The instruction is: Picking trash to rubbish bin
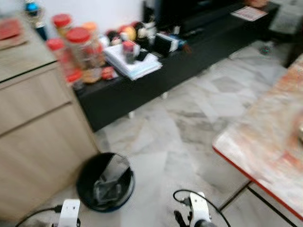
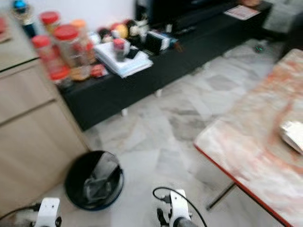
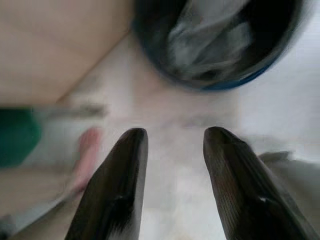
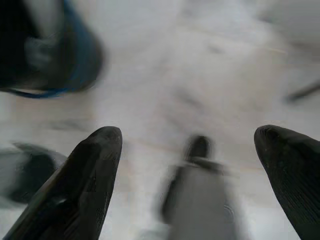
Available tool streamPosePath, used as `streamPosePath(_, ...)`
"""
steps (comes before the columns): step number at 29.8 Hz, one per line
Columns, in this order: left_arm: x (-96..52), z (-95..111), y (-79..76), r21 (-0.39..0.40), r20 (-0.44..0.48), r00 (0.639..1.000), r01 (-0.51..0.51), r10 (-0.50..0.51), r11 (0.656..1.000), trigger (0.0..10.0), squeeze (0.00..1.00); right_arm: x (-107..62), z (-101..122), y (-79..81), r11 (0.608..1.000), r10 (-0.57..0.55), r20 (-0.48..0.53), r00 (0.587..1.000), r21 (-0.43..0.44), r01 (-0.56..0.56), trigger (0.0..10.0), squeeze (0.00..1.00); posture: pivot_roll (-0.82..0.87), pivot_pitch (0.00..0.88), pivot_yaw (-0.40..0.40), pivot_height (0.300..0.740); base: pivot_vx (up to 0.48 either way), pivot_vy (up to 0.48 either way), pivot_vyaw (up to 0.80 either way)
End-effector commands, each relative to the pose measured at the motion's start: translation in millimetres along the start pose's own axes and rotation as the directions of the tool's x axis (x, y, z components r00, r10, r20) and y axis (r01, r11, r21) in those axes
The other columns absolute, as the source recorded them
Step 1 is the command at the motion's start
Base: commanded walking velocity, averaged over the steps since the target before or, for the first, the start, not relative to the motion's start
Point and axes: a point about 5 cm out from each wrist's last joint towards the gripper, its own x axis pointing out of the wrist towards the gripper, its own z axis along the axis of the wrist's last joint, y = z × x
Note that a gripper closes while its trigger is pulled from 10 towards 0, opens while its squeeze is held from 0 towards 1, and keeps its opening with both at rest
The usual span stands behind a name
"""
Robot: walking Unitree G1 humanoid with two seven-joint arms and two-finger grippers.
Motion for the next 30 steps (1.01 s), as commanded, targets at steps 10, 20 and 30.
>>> streamPosePath(10, -3.9, -17.7, 7.9, -0.002, -0.062, 0.998, -0.021, 0.021, 1.0, 10.0, 0.0, 0.8, -1.9, 6.4, 1.0, 0.011, -0.004, 1.0, 0.02, -0.011, 10.0, 0.0, 0.12, 0.146, 0.008, 0.74, 0.0, 0.0, -0.48)
streamPosePath(20, -3.8, -17.6, 8.2, -0.006, -0.062, 0.998, -0.022, 0.022, 1.0, 10.0, 0.0, 0.7, -2.0, 6.2, 1.0, 0.008, -0.004, 1.0, 0.022, -0.008, 10.0, 0.0, 0.12, 0.148, 0.005, 0.74, 0.0, 0.0, -0.8)
streamPosePath(30, -4.0, -18.0, 6.6, -0.018, -0.063, 0.998, -0.024, 0.023, 1.0, 10.0, 0.0, 0.5, -1.4, 3.9, 1.0, 0.004, -0.004, 1.0, 0.02, -0.004, 10.0, 0.0, 0.12, 0.153, -0.006, 0.74, 0.0, 0.0, -0.8)
